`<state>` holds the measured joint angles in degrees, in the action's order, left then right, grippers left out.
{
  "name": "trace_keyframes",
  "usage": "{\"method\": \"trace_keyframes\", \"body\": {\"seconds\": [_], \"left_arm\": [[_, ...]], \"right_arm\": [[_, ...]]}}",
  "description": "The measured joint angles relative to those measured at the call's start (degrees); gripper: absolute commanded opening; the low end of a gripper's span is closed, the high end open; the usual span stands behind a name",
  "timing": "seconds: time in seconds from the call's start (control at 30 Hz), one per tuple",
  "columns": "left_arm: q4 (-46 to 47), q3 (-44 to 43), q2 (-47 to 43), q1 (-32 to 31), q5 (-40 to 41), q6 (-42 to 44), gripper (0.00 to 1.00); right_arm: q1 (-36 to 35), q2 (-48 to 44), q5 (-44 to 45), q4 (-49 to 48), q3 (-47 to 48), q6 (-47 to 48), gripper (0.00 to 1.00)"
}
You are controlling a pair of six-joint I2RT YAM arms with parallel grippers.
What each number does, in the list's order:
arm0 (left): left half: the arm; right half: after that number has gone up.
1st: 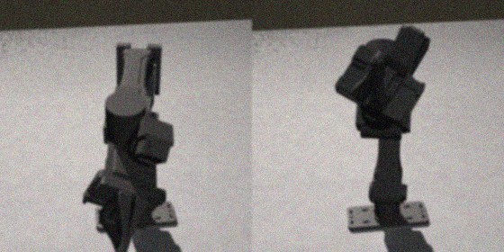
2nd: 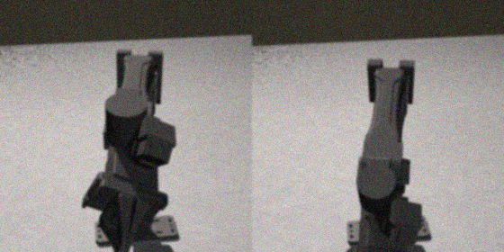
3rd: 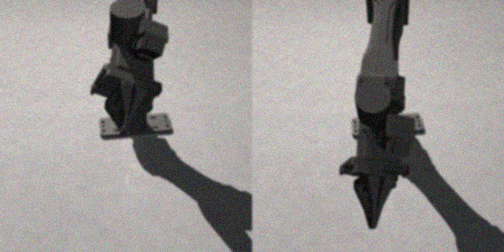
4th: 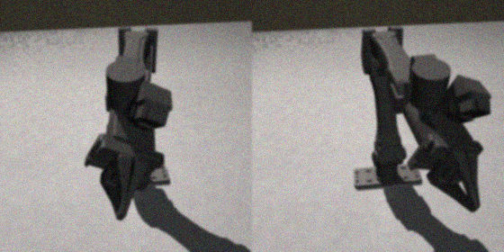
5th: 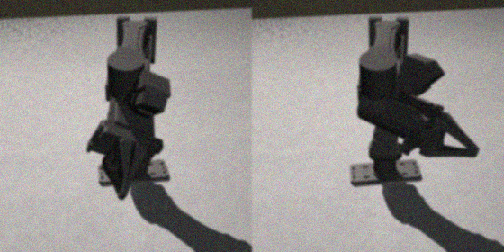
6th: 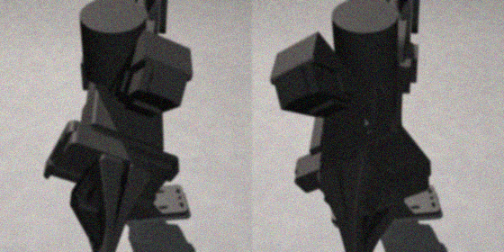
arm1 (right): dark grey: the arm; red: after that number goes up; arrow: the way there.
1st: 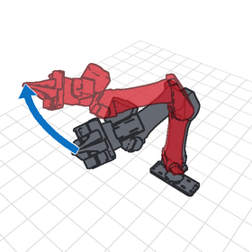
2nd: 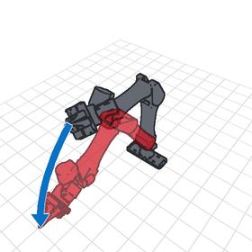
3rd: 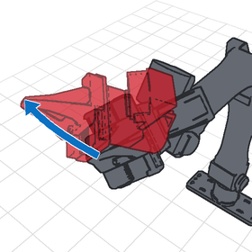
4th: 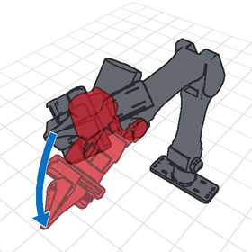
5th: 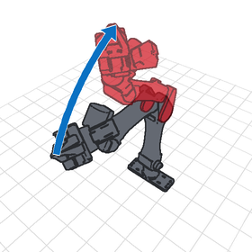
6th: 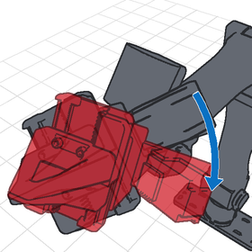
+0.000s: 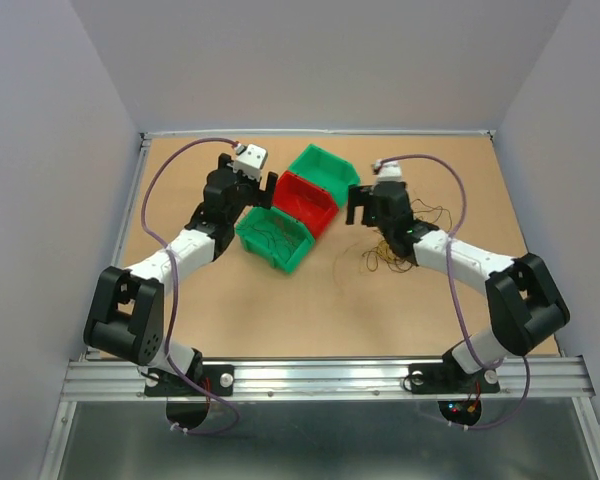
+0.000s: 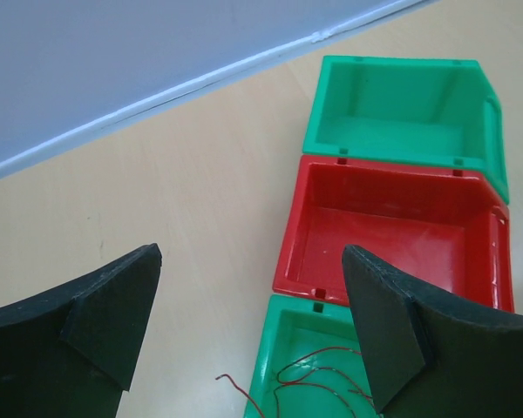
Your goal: Untangle the cables
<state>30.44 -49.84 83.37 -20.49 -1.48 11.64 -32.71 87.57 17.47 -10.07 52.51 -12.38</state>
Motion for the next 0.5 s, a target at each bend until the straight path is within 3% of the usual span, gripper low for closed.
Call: {"method": "trace_keyframes", "body": {"seconds": [0.17,0.3,0.37,0.5], "left_arm": [[0.3,1.6,-0.8,-1.6,-0.3,1.6,0.96],[0.6,1.7,-1.4,-1.6,-0.2,2.0,0.96],[0.9,1.7,-1.7,-1.6,-0.2,2.1,0.96],[1.2,1.8,-1.7,-1.6,-0.3,2.4,0.96]], "right_arm": [[15.5,-3.4,11.0,4.0,-3.8,-8.5,1.00],[18.5,-1.2,13.9,4.6,-3.7,-11.5,1.00],[18.6,4.1,13.9,4.5,-2.3,-12.4,0.99],[19.7,16.7,11.3,4.9,3.1,-12.7,0.78]]}}
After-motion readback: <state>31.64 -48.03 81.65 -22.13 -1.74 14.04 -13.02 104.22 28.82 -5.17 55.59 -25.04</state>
